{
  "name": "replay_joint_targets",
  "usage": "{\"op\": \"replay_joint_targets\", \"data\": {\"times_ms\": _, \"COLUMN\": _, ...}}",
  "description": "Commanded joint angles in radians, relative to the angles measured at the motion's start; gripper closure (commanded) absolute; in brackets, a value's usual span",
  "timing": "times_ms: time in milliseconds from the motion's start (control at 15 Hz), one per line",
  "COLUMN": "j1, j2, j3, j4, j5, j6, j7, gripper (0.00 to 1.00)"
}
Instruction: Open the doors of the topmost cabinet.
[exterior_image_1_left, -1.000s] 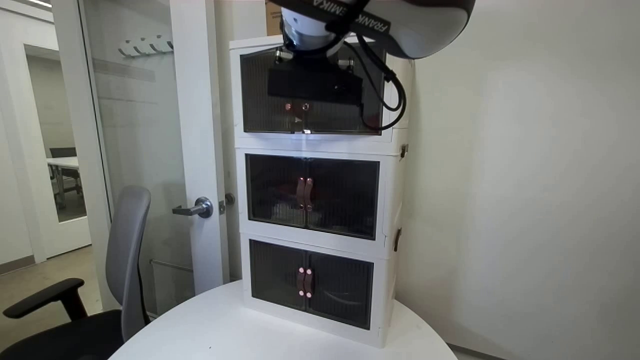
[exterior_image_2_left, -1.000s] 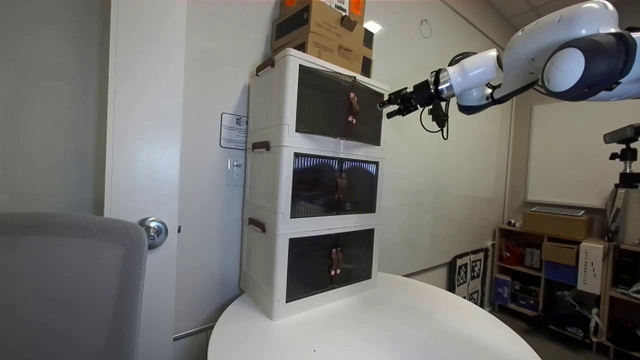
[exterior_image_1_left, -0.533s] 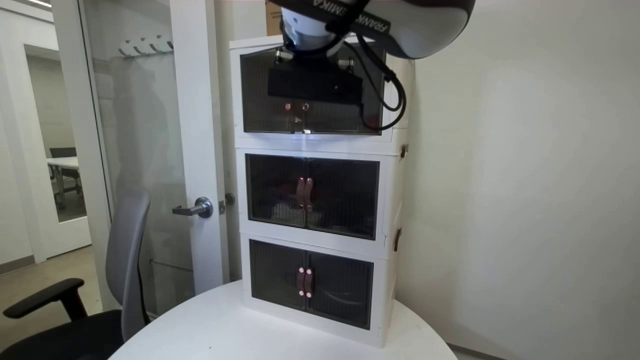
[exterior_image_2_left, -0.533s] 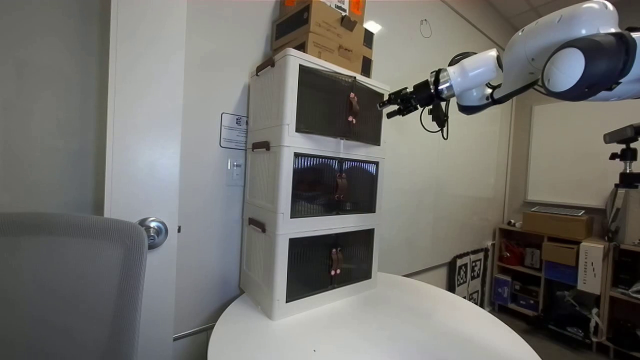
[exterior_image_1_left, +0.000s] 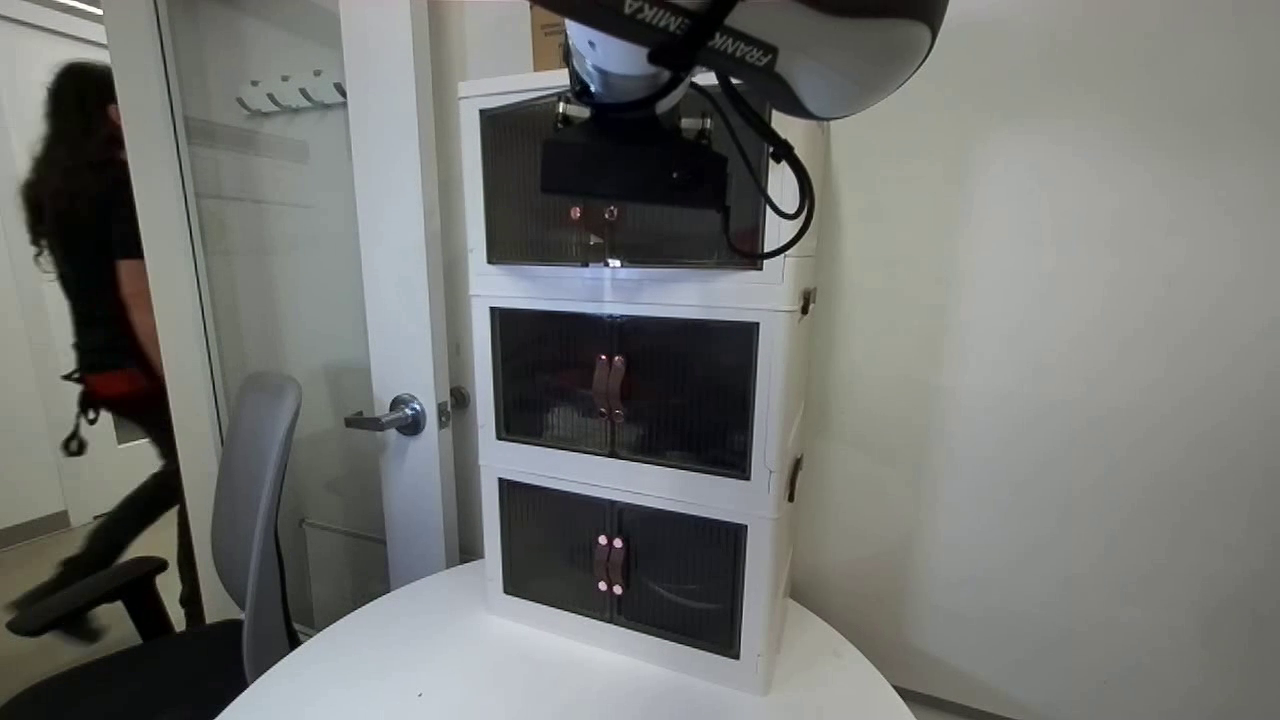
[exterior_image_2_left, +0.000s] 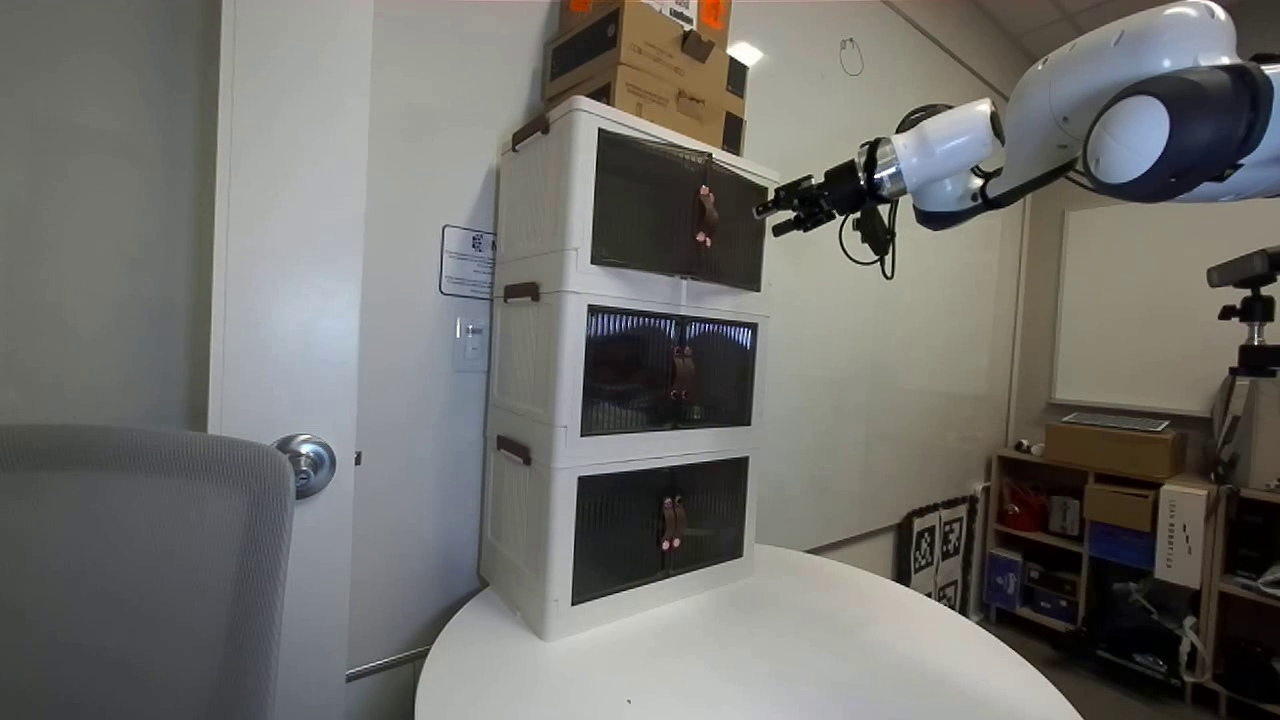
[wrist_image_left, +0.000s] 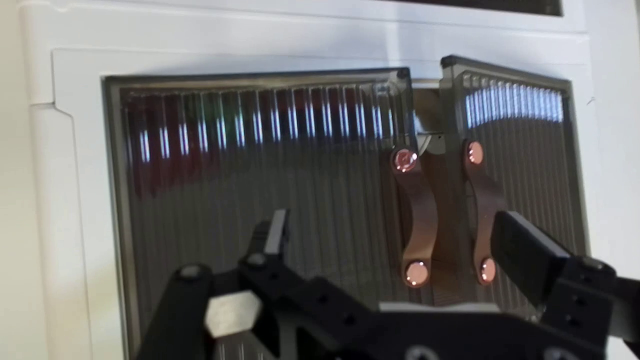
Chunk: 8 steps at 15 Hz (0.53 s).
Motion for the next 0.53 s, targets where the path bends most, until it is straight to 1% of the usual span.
{"op": "replay_joint_targets", "data": {"times_ms": 0, "j1": 0.062, "j2": -0.033, "j3": -0.044, "j4": -0.042, "j5": 0.074, "j6": -0.137, "j7": -0.06, "gripper": 0.0}}
{"op": "replay_joint_targets", "data": {"times_ms": 133, "j1": 0.115, "j2": -0.052, "j3": -0.057, "j4": -0.049, "j5": 0.085, "j6": -0.239, "j7": -0.094, "gripper": 0.0}}
{"op": "replay_joint_targets", "data": {"times_ms": 200, "j1": 0.116, "j2": -0.047, "j3": -0.025, "j4": -0.022, "j5": 0.052, "j6": -0.277, "j7": -0.082, "gripper": 0.0}}
{"op": "replay_joint_targets", "data": {"times_ms": 267, "j1": 0.146, "j2": -0.055, "j3": -0.027, "j4": -0.029, "j5": 0.045, "j6": -0.318, "j7": -0.072, "gripper": 0.0}}
{"op": "replay_joint_targets", "data": {"times_ms": 467, "j1": 0.198, "j2": -0.076, "j3": -0.029, "j4": -0.037, "j5": 0.032, "j6": -0.375, "j7": -0.059, "gripper": 0.0}}
